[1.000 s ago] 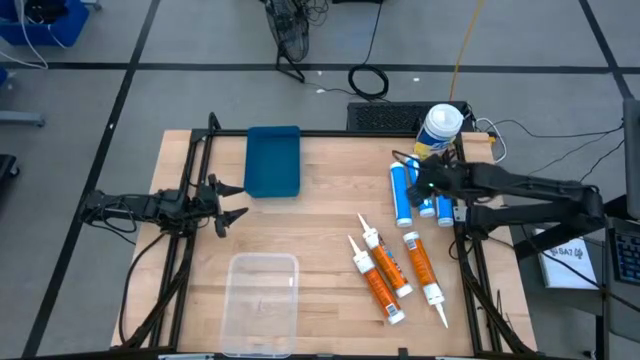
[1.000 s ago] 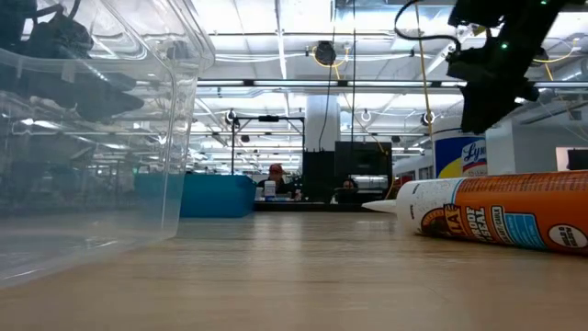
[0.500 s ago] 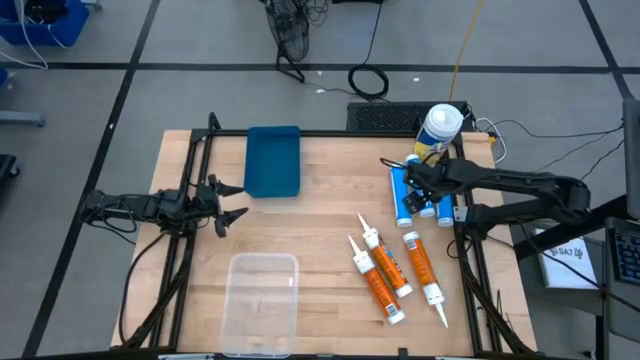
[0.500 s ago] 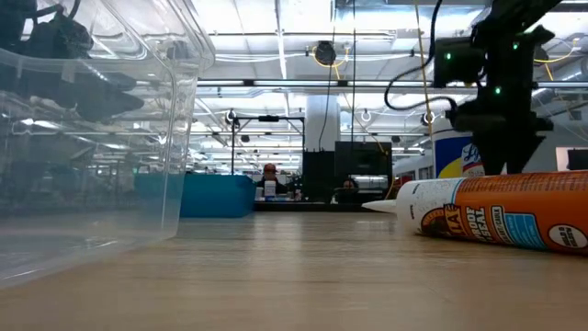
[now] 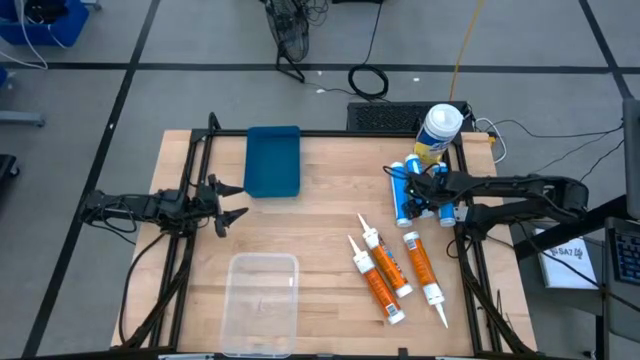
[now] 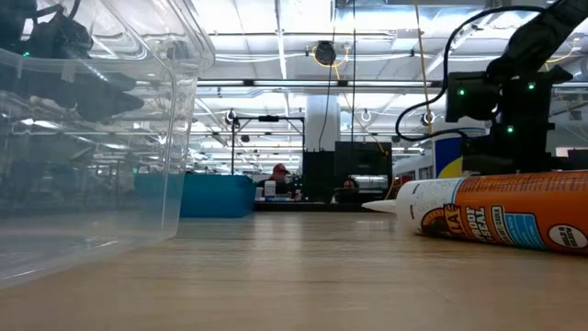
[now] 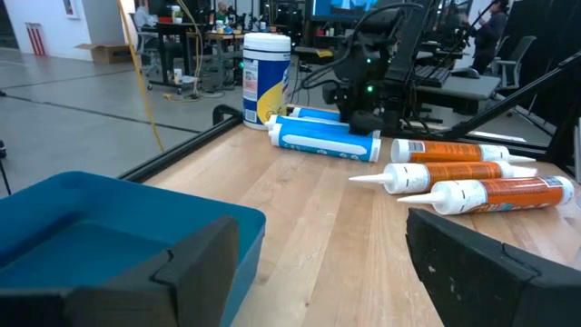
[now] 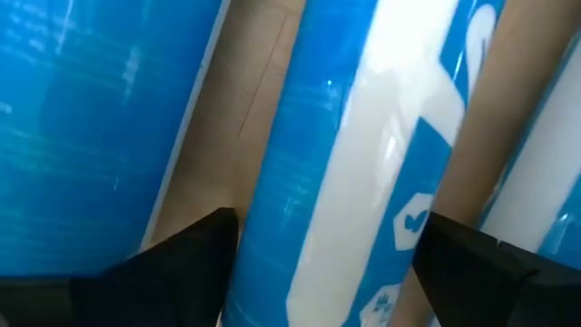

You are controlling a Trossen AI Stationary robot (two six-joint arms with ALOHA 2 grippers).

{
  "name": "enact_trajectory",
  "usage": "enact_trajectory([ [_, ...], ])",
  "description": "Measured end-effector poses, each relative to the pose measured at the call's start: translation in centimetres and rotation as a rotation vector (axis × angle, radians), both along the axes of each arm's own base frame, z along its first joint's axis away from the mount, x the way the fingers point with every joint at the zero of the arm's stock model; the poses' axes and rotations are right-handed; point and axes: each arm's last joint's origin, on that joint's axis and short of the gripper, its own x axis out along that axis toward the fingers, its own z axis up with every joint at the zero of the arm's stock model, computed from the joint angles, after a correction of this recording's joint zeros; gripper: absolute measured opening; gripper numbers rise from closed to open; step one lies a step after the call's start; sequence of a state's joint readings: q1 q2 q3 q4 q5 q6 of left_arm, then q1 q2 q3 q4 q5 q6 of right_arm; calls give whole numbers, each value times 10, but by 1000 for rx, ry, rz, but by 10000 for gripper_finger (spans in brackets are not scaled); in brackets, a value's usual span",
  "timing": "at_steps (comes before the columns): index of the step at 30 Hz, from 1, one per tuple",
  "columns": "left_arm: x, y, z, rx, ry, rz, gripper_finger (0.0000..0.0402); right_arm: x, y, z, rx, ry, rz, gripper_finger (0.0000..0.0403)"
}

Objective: Pick & place silicon tubes, Sealant and Lysol wipes
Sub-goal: Put the middle blue sealant into the transparent bin

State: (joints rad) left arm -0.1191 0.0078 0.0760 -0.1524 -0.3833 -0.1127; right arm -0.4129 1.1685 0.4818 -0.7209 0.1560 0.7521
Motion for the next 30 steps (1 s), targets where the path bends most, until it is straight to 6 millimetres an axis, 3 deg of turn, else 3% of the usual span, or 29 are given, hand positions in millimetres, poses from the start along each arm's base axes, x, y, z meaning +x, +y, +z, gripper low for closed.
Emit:
enact_trajectory([
  [13, 0, 0, 0, 0, 0, 1, 310, 0, 0, -3, -2, -15, 6, 209],
  [30, 0, 0, 0, 0, 0, 1, 310, -3, 2, 16, -68, -186, 9, 208],
])
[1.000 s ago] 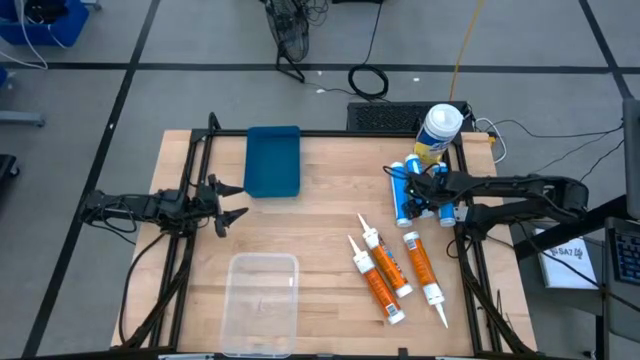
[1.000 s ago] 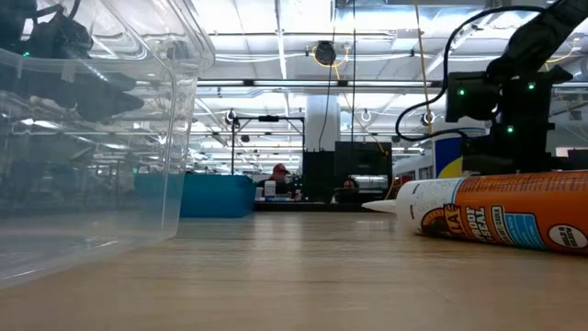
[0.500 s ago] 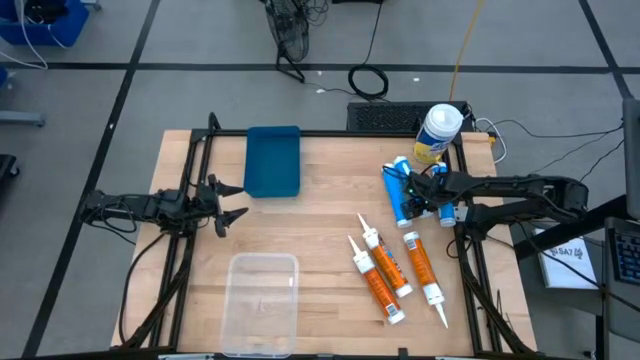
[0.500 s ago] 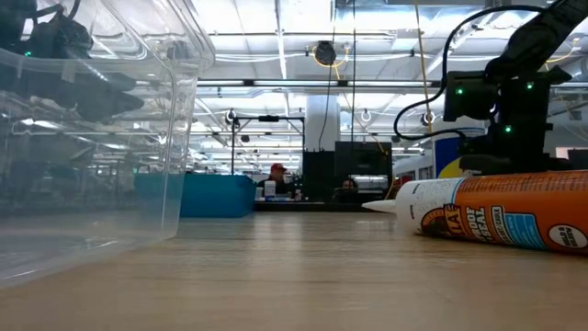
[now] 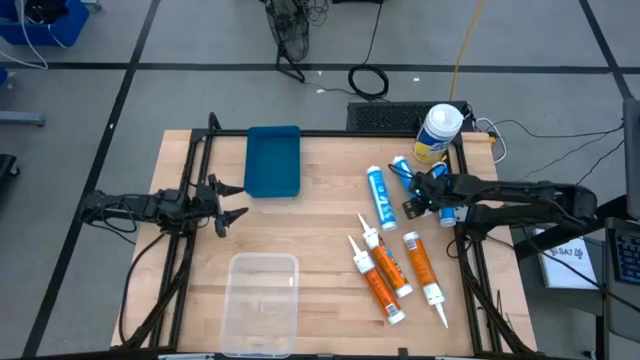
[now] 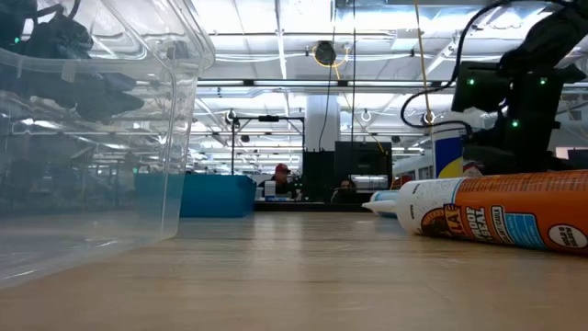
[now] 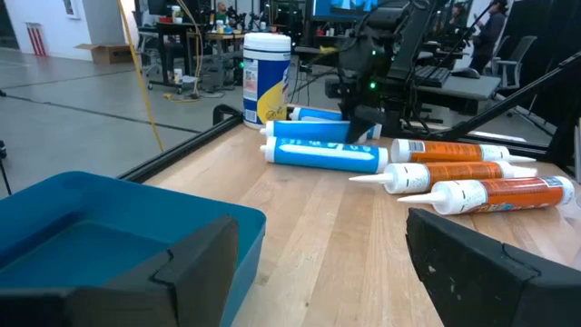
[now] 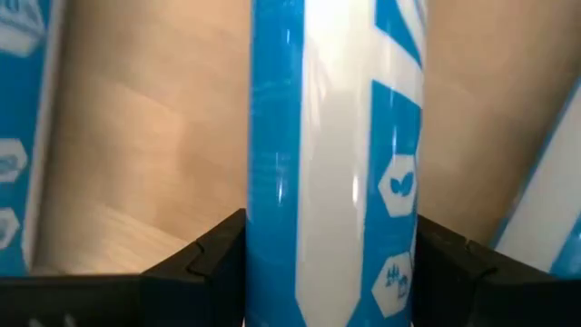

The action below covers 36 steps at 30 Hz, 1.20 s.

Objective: Pick & place silicon tubes, Sealant and Lysol wipes
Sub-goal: Put the middle blue sealant into the transparent bin

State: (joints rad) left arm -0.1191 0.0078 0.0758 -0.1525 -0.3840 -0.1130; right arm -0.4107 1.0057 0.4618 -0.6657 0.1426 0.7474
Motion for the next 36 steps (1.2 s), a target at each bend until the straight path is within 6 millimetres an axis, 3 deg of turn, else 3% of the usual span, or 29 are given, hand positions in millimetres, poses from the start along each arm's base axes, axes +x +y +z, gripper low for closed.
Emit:
enact_trajectory([
  [13, 0, 0, 0, 0, 0, 0, 310, 12, 7, 32, -128, -361, 77, 206],
  [28, 0, 0, 0, 0, 0, 0, 310, 31, 17, 52, -458, -490, 171, 205],
  [36, 0, 0, 0, 0, 0, 0, 310, 47, 30, 51, -539, -697, 253, 204],
])
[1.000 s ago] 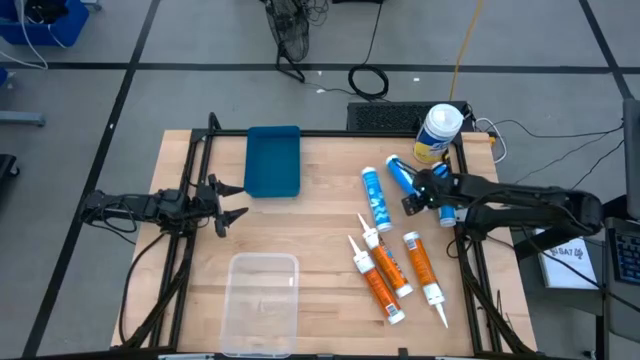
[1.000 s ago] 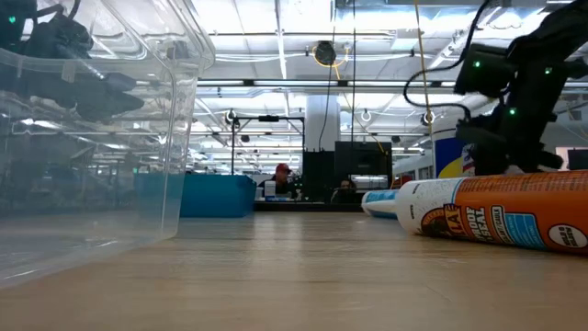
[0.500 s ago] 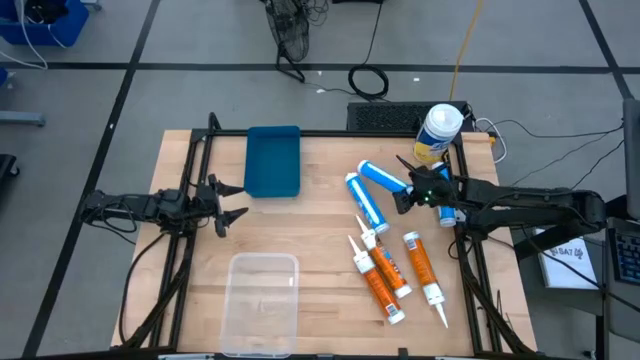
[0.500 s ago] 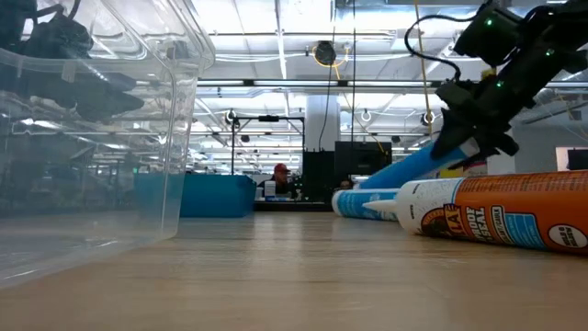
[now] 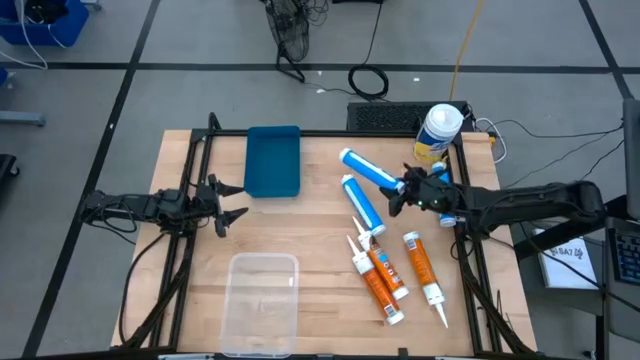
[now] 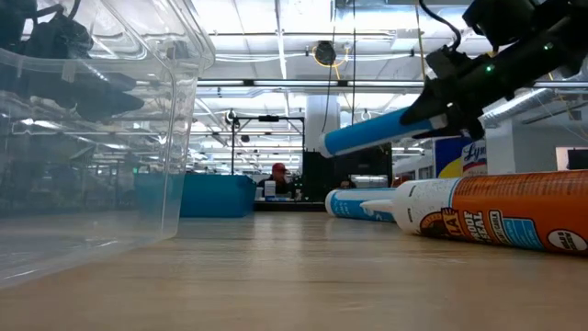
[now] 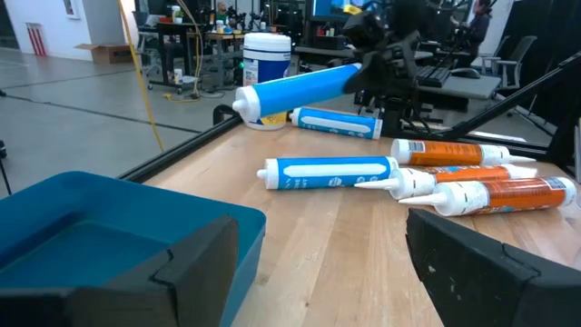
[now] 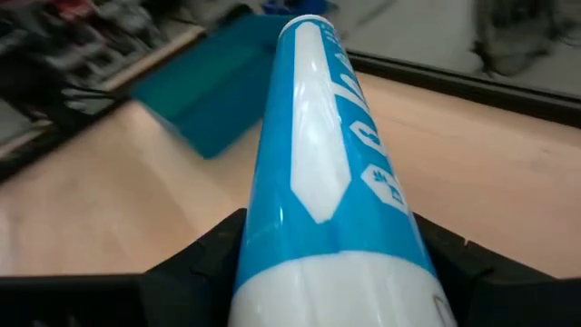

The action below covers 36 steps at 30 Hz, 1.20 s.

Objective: Pick & place silicon tubes, Sealant and Lysol wipes
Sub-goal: Put the middle blue sealant into the transparent bin

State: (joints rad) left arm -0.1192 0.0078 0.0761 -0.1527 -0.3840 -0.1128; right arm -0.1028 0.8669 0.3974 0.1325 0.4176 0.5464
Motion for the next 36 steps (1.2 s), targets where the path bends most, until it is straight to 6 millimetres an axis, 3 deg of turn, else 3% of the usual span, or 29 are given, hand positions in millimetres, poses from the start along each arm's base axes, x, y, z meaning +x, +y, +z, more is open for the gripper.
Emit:
enact_trajectory([
  [7, 0, 0, 0, 0, 0, 0, 310, 11, 15, -6, -62, -126, 106, 204],
  [26, 0, 0, 0, 0, 0, 0, 310, 27, 59, -5, -307, -185, 490, 204],
  [36, 0, 0, 0, 0, 0, 1, 310, 27, 63, 4, -468, -227, 514, 203],
])
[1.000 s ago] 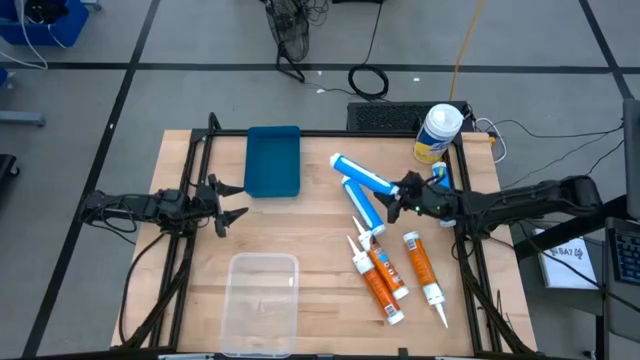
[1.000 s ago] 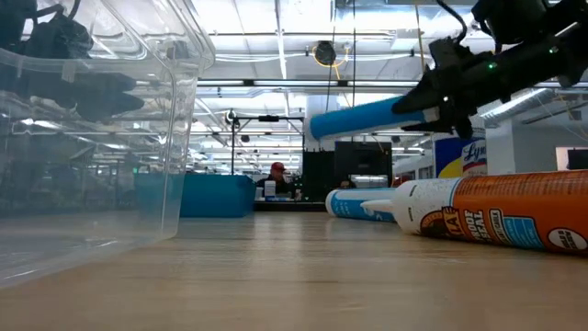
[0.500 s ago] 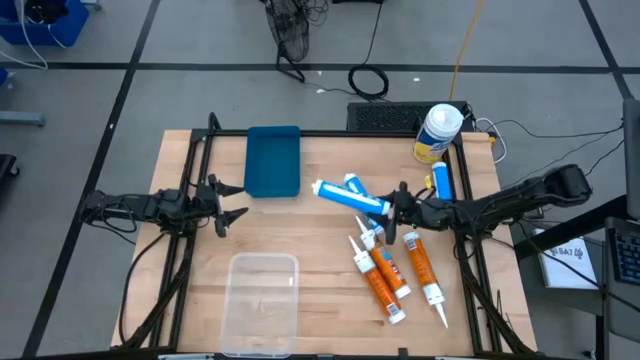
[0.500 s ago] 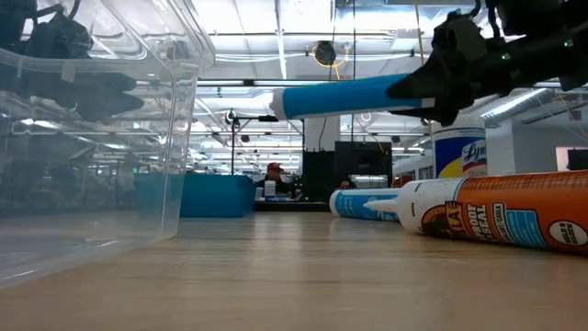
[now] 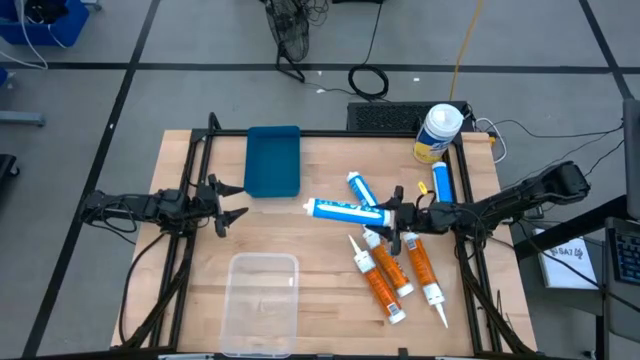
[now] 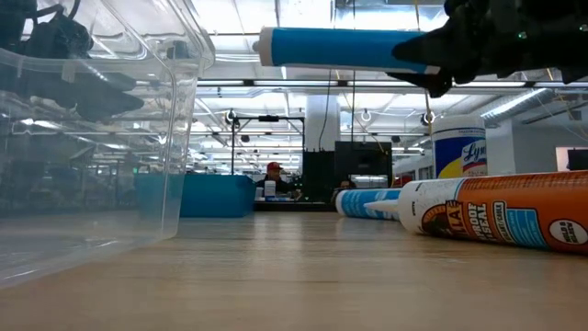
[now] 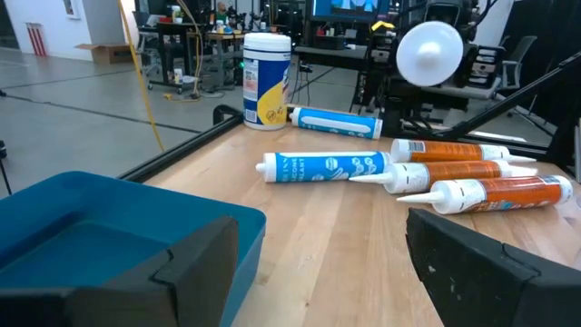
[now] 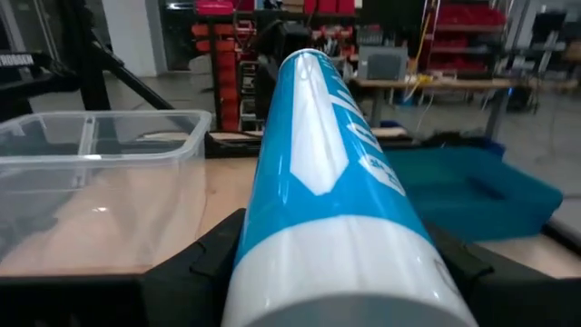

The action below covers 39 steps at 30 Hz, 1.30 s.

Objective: Pick & place silicon tubes, Sealant and Lysol wipes
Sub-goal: Put the middle blue sealant into the transparent bin

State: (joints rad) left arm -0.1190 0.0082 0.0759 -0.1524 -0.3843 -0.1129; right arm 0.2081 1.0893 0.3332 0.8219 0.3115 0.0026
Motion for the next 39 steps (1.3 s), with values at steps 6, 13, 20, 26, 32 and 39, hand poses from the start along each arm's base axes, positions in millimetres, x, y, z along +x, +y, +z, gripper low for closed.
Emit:
enact_trajectory([
  [6, 0, 0, 0, 0, 0, 0, 310, 0, 0, 6, -147, -45, -1, 202],
  [13, 0, 0, 0, 0, 0, 0, 310, 0, -2, 7, -268, -39, -14, 202],
  [20, 0, 0, 0, 0, 0, 0, 310, 1, -10, 8, -298, -41, -41, 202],
  [26, 0, 0, 1, -1, -7, 0, 310, 2, -15, 9, -270, -68, 10, 202],
  [32, 0, 0, 14, -19, -150, 9, 310, 2, -17, 9, -229, -73, -5, 202],
  [39, -3, 1, 31, -37, -334, 25, 310, 2, -22, 13, -195, -106, -27, 202],
])
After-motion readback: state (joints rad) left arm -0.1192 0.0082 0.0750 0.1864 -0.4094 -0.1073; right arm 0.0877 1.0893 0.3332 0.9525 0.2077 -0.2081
